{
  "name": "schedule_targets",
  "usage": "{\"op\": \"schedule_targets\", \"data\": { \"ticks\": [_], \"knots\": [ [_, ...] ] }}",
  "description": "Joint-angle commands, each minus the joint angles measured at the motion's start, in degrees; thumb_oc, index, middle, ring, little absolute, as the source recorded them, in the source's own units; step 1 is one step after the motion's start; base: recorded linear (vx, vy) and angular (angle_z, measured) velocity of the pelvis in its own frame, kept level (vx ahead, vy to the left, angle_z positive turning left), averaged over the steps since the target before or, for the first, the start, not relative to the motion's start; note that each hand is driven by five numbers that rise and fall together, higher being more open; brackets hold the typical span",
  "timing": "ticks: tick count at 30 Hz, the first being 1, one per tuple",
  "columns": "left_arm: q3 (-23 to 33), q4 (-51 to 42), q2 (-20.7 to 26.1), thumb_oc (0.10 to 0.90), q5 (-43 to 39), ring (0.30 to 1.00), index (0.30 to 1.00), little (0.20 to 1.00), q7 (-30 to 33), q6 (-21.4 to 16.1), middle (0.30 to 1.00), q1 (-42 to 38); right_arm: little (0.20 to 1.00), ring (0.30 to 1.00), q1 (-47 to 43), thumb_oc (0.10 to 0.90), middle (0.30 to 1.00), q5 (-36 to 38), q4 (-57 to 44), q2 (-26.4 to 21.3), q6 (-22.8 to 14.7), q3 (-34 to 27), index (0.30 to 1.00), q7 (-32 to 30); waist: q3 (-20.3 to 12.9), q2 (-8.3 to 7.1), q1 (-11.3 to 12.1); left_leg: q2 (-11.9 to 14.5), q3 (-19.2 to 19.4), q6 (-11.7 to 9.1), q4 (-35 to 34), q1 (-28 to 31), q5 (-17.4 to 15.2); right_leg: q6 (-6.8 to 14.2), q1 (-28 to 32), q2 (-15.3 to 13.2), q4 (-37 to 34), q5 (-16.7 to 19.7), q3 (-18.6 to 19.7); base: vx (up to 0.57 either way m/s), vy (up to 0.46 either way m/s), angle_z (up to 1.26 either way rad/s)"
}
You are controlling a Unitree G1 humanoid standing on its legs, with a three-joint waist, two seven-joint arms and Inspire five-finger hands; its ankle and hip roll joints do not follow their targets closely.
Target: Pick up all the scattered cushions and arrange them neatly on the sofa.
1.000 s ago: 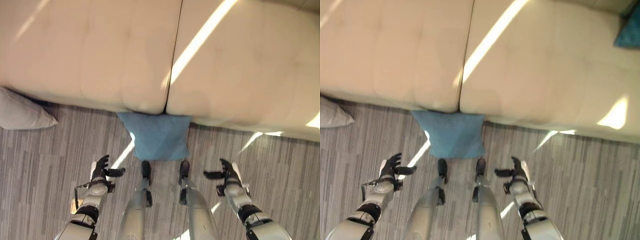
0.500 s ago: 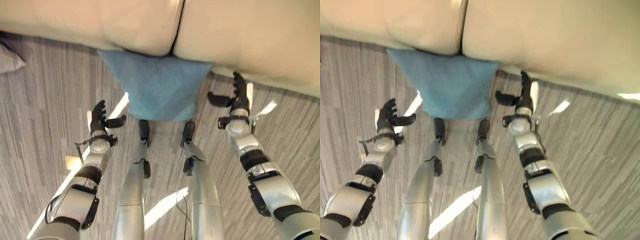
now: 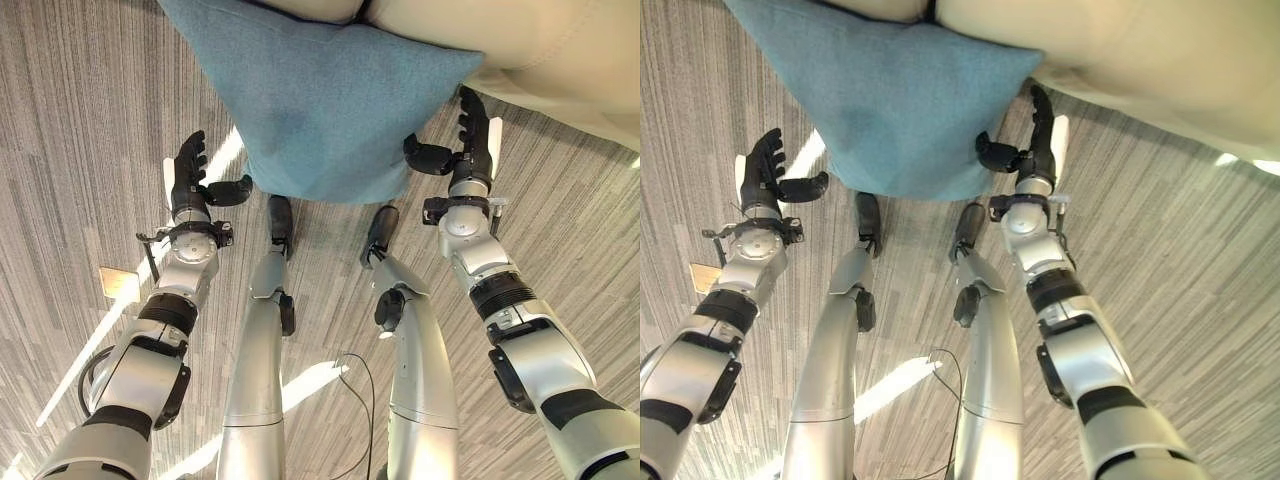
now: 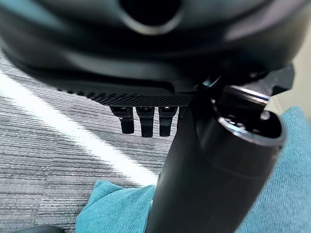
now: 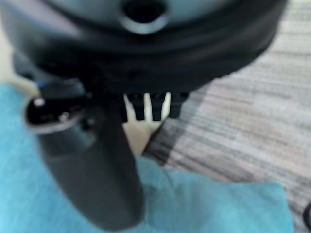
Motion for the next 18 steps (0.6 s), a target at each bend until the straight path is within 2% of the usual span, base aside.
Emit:
{"op": "schedule_targets", "data": {
  "ticks": [1, 6, 10, 11, 12, 13, 14, 18],
  "knots": [
    [-0.1, 0.5, 0.7, 0.8, 1.4, 0.9, 0.9, 0.9, 2.4, -1.8, 0.9, 1.8, 0.9, 0.9, 1.9, 0.8, 0.9, 1.2, -4.3, 5.0, -3.5, 3.7, 0.9, -0.4, -7.6, 0.92, -0.5, -0.7, -1.7, 0.5, 4.8, -1.8, -8.6, 5.9, 0.5, 0.2, -3.5, -2.0, 4.0, 0.0, 0.0, 0.0],
    [-2.2, -0.4, -2.0, 0.8, 0.5, 0.9, 0.9, 0.9, 2.7, -2.3, 0.9, -1.9, 0.9, 0.9, -0.9, 0.8, 0.9, 2.6, -4.9, 7.8, -4.6, 5.4, 0.9, -0.1, -8.3, 1.0, -0.5, -1.1, -1.9, 0.8, 4.3, -2.2, -8.6, 6.2, -0.1, 0.2, -3.7, -2.0, 4.1, 0.0, 0.0, 0.0],
    [-3.6, -4.5, -5.0, 0.8, -1.4, 0.9, 0.9, 0.9, 2.7, -3.4, 0.9, -3.9, 0.9, 0.9, -3.0, 0.8, 0.9, 4.0, -7.2, 9.8, -5.7, 6.3, 0.9, 0.9, -9.0, 1.17, -0.4, -1.4, -2.0, 1.0, 3.4, -1.9, -8.5, 6.4, -0.2, 0.3, -4.1, -2.0, 4.1, 0.0, 0.0, 0.0],
    [-3.8, -5.9, -5.7, 0.8, -2.3, 0.9, 0.9, 0.9, 2.5, -3.8, 0.9, -4.1, 0.526, 0.526, -3.4, 0.551, 0.526, 3.9, -8.3, 9.8, -5.9, 6.4, 0.526, 0.9, -9.2, 1.14, -0.4, -1.5, -2.1, 1.1, 3.0, -1.8, -8.5, 6.5, -0.1, 0.3, -4.4, -1.9, 4.1, 0.0, 0.0, 0.0],
    [-4.0, -7.6, -6.3, 0.599, -3.0, 0.599, 0.599, 0.599, 2.2, -4.2, 0.599, -4.1, 0.3, 0.3, -3.5, 0.4, 0.3, 3.8, -9.4, 9.7, -6.1, 6.5, 0.3, 1.1, -9.3, 1.15, -0.4, -1.6, -2.3, 1.1, 2.6, -1.6, -8.4, 6.5, 0.0, 0.4, -4.6, -1.9, 4.1, 0.0, 0.0, 0.0],
    [-4.0, -7.7, -6.3, 0.521, -3.0, 0.481, 0.481, 0.481, 2.2, -4.2, 0.481, -4.0, 0.3, 0.3, -3.4, 0.4, 0.3, 3.8, -9.5, 9.6, -6.1, 6.5, 0.3, 1.1, -9.4, 1.18, -0.4, -1.6, -2.3, 1.1, 2.5, -1.6, -8.4, 6.5, 0.1, 0.4, -4.7, -1.9, 4.1, 0.0, 0.0, 0.0],
    [-4.1, -12.0, -6.8, 0.4, -3.5, 0.3, 0.3, 0.3, 1.8, -4.9, 0.3, -3.3, 0.3, 0.3, -3.1, 0.4, 0.3, 3.6, -12.2, 9.3, -6.7, 6.3, 0.3, 1.5, -9.8, 1.15, -0.4, -1.7, -2.4, 1.2, 1.7, -1.2, -8.2, 6.7, 0.4, 0.6, -5.3, -1.8, 4.0, 0.0, 0.0, 0.0],
    [-2.9, -16.7, -7.5, 0.4, -4.5, 0.3, 0.3, 0.3, 1.5, -5.8, 0.3, -1.7, 0.3, 0.3, -0.9, 0.4, 0.3, 3.4, -16.5, 8.6, -8.1, 4.6, 0.3, 2.2, -10.6, 1.15, -0.7, -1.8, -2.5, 1.3, 0.2, 0.4, -8.2, 6.9, 1.5, 1.1, -6.3, -1.2, 3.9, 0.0, 0.0, 0.0]
  ]
}}
